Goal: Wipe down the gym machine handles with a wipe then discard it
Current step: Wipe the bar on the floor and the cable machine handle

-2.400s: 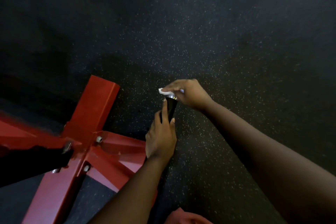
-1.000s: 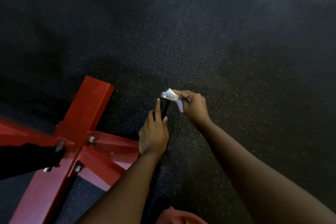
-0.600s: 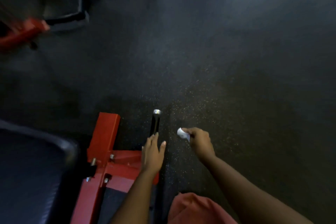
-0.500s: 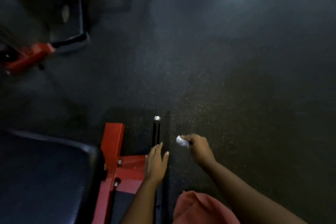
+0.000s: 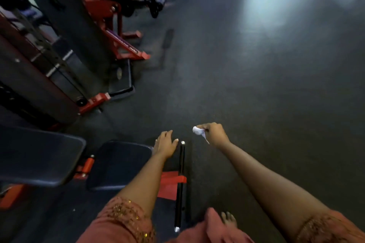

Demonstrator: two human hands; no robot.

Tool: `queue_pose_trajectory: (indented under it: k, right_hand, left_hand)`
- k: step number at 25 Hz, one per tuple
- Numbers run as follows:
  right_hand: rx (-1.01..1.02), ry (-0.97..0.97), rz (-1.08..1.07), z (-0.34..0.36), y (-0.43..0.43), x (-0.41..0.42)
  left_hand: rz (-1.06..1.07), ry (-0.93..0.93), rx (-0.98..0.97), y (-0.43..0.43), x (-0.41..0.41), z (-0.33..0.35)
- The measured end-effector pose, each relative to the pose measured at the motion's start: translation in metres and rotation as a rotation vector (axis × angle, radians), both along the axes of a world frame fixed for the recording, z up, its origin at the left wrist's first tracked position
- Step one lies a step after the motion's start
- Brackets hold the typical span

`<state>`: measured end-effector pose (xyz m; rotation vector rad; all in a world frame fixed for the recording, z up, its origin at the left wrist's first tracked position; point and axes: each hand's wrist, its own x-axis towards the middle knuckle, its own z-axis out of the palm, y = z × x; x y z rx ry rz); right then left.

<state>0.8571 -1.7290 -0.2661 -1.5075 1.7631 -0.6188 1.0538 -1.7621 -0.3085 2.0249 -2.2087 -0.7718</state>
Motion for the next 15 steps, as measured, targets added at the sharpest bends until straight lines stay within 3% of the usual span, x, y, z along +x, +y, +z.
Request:
queue_pose_trajectory:
  k: [10, 15]
  right_hand:
    - [-0.166, 0.010, 0.291, 0.074, -0.163, -0.058]
    - [-0.241, -0.012, 0.498, 0.101, -0.267, -0.043]
  left_hand:
    - [0.335, 0.015, -0.118, -0.108, -0.025, 0.079]
    - [0.504, -0.041, -0.164, -0.165, -0.006, 0.113]
